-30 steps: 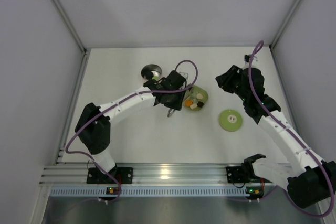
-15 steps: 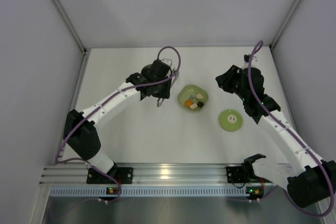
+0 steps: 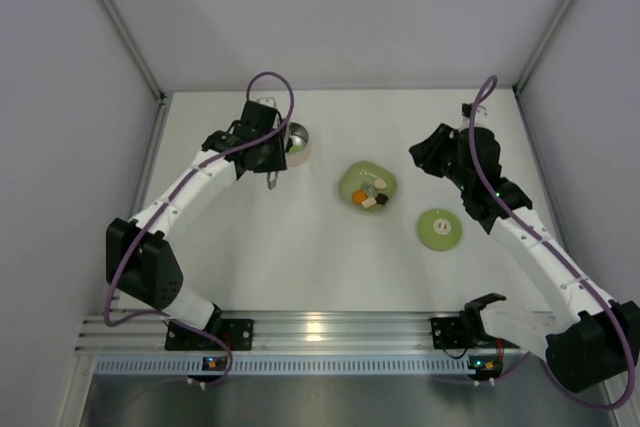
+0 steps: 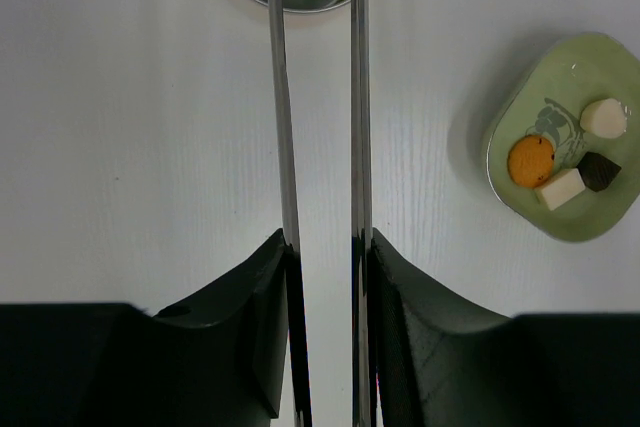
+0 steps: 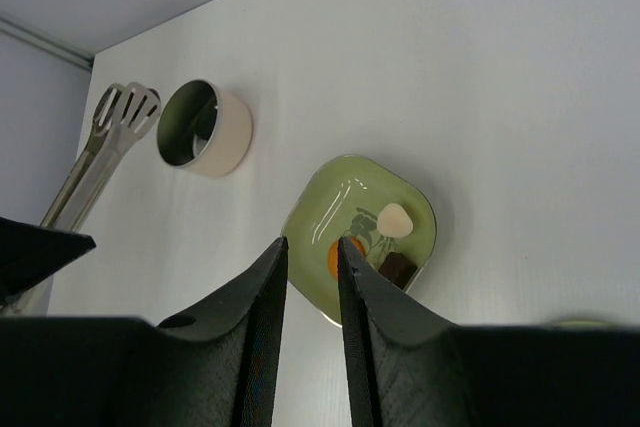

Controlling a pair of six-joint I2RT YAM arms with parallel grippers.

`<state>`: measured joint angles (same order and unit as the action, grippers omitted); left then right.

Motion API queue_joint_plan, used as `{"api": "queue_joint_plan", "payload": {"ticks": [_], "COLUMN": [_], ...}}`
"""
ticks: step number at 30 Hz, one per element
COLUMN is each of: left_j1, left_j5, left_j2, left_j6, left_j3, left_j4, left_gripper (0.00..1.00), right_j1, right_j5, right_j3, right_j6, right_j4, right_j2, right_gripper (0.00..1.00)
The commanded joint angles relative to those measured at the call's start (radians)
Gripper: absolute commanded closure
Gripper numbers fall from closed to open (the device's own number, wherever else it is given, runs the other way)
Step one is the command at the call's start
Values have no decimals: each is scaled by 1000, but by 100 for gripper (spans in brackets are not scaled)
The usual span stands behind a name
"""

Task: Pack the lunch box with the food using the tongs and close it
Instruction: Place the fake food in the packing box, then pick up the fake food from the plate.

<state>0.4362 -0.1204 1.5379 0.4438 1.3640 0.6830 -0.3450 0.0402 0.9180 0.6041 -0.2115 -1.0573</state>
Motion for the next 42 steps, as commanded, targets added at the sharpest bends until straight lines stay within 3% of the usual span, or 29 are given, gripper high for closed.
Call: {"api": "queue_joint_plan", "payload": {"ticks": [1, 15, 20, 26, 33, 42], "left_j1": [-4, -5, -4, 123, 349, 433], "left_j5": [13, 7, 45, 33, 48, 103], "left_j2": [-9, -12, -25, -9, 17, 94], "left_j6": [16, 18, 6, -36, -40, -24], "left_j3": [-19, -37, -28, 73, 101, 87], "left_j4": [-53, -62, -77, -16, -13, -42], "left_gripper": [62, 52, 53, 53, 53, 53], "right_j1": [-22, -20, -20, -20, -20, -20], "right_j5": [-5, -5, -5, 4, 10, 20], "right_j3": [33, 25, 25, 25, 25, 22], "right_j6": [-15, -12, -12, -7, -4, 0], "right_j4": [1, 6, 4, 4, -2, -15], "right_j2": [-1, 3, 6, 10, 19, 33], "right_gripper": [74, 74, 74, 74, 75, 75]}}
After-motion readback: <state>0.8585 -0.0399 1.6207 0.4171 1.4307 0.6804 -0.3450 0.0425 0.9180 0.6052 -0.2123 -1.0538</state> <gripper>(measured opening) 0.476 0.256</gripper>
